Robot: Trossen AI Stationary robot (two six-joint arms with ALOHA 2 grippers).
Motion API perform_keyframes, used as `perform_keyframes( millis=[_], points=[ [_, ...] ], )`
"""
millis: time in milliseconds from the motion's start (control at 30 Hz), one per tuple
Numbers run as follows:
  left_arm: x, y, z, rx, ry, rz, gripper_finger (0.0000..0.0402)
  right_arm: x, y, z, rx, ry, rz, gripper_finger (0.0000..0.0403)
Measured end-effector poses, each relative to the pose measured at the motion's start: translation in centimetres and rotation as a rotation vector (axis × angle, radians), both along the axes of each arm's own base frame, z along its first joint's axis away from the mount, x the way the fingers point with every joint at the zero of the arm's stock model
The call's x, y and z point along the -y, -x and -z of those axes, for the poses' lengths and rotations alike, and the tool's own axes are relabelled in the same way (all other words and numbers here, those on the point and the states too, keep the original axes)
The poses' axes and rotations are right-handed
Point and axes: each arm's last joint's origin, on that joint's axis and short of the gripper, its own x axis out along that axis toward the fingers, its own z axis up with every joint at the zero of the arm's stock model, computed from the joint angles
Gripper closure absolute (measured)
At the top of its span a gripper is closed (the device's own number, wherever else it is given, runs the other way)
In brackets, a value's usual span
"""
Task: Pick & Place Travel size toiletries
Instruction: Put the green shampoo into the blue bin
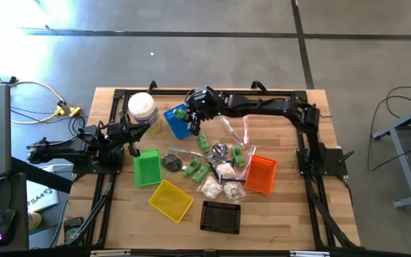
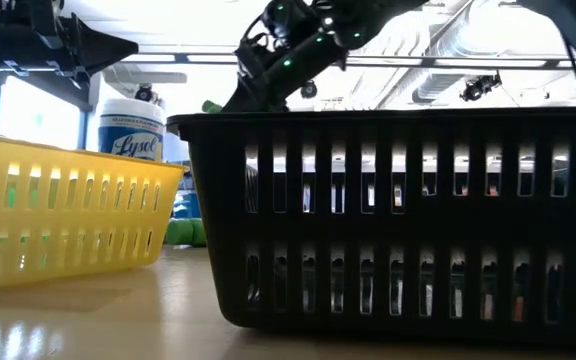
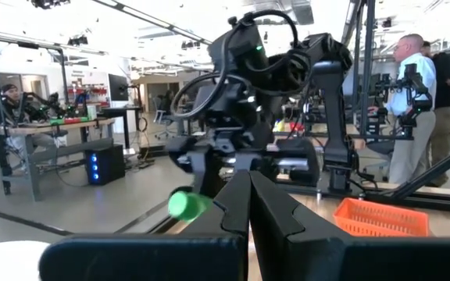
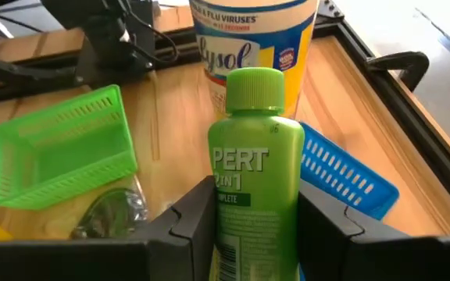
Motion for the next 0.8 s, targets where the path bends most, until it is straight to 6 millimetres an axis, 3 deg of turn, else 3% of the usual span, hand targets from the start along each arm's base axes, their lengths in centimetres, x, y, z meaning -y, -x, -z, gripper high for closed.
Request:
perform_keyframes(
  millis=[200, 533, 800],
  points=[
    [0.0, 0.0, 0.0, -0.002, -0.005, -0.002, 0.0402, 1.1, -2.4, 2.4, -0.027, -0.04, 0.044, 0.0272],
    [0.0, 0.0, 0.0, -0.002, -0.008, -0.002, 0.0402, 2.2, -4.3, 7.5, -0.097, -0.159, 0.128, 0.0272],
    [0.0, 0.0, 0.0, -0.002, -0.007, -0.002, 0.0402, 3.0, -4.1, 8.3, -0.111, -0.231, 0.134, 0.0272]
  ],
)
